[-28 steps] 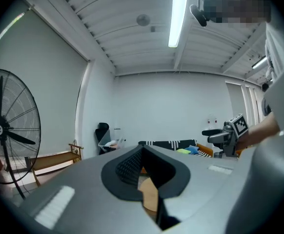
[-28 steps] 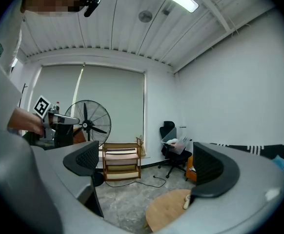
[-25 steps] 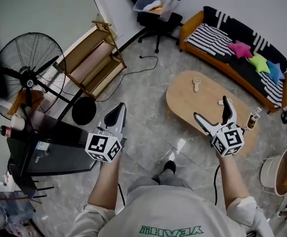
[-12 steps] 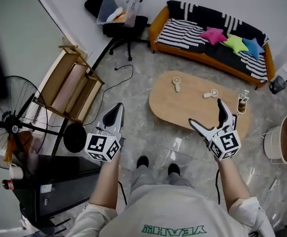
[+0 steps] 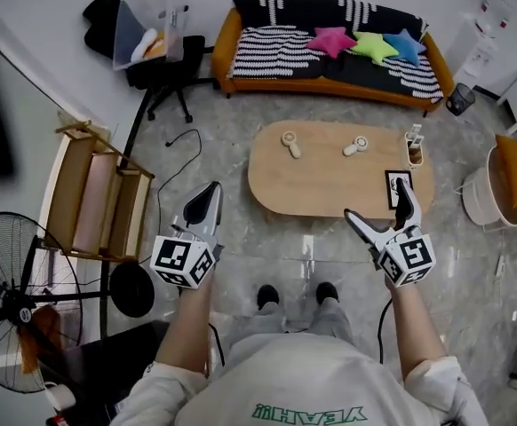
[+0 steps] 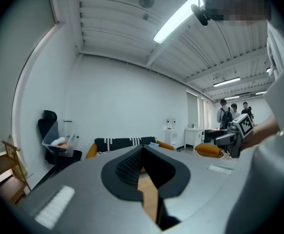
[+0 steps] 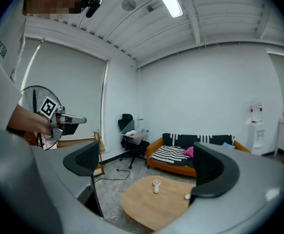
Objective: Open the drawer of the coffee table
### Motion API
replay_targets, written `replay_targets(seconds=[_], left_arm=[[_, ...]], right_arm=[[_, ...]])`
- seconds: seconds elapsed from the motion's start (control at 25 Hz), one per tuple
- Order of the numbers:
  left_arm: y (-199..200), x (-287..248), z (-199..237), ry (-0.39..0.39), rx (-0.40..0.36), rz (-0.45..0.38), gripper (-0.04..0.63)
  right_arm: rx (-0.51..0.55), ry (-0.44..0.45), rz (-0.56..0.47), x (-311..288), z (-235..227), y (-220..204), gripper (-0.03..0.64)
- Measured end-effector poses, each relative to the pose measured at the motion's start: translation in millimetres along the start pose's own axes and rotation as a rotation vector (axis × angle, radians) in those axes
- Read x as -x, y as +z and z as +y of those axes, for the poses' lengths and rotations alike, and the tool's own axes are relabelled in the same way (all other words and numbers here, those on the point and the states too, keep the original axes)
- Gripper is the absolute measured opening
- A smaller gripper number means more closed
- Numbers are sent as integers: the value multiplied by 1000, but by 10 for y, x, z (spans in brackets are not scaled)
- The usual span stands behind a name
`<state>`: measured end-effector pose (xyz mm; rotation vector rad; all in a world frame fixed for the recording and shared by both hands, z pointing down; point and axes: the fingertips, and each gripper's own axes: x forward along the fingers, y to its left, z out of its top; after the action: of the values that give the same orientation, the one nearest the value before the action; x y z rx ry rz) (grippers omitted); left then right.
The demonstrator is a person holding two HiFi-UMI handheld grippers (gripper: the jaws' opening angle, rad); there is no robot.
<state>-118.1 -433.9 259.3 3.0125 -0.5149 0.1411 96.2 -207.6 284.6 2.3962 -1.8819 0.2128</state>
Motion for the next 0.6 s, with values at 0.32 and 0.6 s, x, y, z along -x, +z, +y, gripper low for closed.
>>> replay_targets(seconds=[0.32, 0.6], left_arm=[[-54, -211, -103, -32, 16, 10, -2], [-77, -322, -456, -38, 10, 21, -2]], right_arm=[[-27, -63, 24, 302, -108, -159, 589], [-35, -40, 30, 407, -320, -266, 589]])
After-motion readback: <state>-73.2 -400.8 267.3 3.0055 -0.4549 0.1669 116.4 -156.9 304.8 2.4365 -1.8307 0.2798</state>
